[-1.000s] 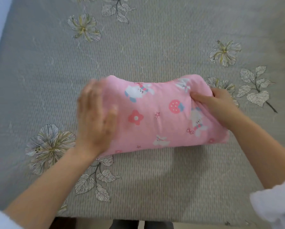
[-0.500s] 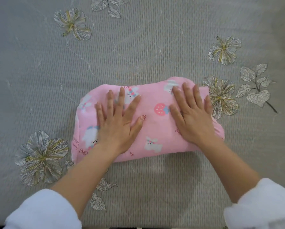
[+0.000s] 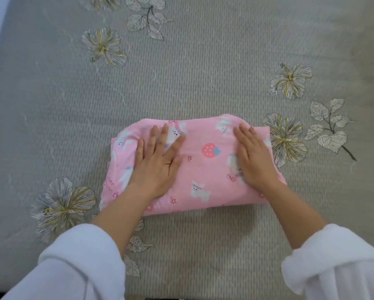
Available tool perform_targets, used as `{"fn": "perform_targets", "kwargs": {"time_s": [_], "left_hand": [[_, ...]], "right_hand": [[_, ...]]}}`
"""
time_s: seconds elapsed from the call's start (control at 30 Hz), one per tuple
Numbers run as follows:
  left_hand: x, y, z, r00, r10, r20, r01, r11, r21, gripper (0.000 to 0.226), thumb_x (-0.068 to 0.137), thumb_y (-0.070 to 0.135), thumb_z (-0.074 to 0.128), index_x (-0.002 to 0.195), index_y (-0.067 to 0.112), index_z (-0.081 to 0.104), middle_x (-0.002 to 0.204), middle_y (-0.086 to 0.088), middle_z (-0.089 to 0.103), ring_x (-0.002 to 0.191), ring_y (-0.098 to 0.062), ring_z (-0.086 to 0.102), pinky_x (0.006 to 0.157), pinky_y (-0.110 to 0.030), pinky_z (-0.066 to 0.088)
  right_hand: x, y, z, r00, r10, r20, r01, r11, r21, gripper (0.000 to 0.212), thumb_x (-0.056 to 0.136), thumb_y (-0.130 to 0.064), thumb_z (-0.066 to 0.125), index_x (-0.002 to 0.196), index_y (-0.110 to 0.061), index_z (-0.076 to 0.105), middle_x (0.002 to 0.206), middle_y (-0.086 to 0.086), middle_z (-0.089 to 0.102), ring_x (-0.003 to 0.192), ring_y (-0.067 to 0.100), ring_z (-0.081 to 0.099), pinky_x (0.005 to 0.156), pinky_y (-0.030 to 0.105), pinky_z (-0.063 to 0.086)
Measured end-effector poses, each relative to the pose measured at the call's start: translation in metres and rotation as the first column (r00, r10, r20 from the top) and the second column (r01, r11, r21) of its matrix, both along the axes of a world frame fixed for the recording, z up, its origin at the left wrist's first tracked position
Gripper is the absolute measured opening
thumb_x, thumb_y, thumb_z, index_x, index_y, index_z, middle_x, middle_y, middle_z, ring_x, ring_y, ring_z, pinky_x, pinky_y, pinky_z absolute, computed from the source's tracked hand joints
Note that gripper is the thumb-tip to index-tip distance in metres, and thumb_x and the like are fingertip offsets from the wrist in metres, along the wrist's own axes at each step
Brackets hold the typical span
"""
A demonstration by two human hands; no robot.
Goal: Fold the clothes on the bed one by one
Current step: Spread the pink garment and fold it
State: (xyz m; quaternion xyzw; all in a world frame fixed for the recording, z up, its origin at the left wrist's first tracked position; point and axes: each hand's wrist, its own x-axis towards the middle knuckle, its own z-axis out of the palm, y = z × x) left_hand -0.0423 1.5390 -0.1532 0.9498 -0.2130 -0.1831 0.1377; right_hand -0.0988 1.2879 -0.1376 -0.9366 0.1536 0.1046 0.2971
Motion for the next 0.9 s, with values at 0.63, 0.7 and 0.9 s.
{"fn": "perform_targets", "kwargs": {"time_s": [0.63, 0.7, 0.9], "left_hand": [[-0.009, 0.029, 0.091, 0.757, 0.633, -0.162, -0.632, 0.772, 0.066, 0.071, 0.072, 0.033, 0.069, 0.128, 0.01, 0.032, 0.115, -0.015, 0.059, 0.104, -0.039, 0.058, 0.077, -0.042, 0.042], [-0.026, 0.017, 0.119, 0.843, 0.533, -0.079, -0.53, 0.846, 0.048, 0.074, 0.075, 0.033, 0.066, 0.134, 0.011, 0.026, 0.119, -0.015, 0.057, 0.107, -0.038, 0.057, 0.086, -0.047, 0.043], [-0.091, -0.024, 0.184, 0.974, 0.225, -0.039, -0.226, 0.973, -0.033, 0.083, 0.082, 0.035, 0.062, 0.145, 0.006, 0.016, 0.128, -0.019, 0.051, 0.115, -0.035, 0.053, 0.094, -0.048, 0.041]], "right_hand": [[-0.066, 0.036, 0.08, 0.738, -0.67, -0.077, 0.671, 0.741, -0.008, 0.023, 0.079, -0.031, 0.066, 0.075, -0.019, 0.048, 0.079, 0.005, 0.058, 0.081, 0.031, 0.055, 0.089, 0.047, 0.04], [-0.095, 0.043, 0.098, 0.706, -0.707, -0.033, 0.708, 0.707, 0.001, 0.019, 0.081, -0.032, 0.064, 0.081, -0.017, 0.053, 0.081, 0.007, 0.061, 0.084, 0.034, 0.057, 0.088, 0.049, 0.042], [-0.188, 0.05, 0.166, 0.61, -0.789, 0.073, 0.791, 0.612, -0.003, 0.021, 0.084, -0.037, 0.062, 0.08, -0.019, 0.052, 0.08, 0.003, 0.058, 0.085, 0.032, 0.058, 0.084, 0.044, 0.038]]}}
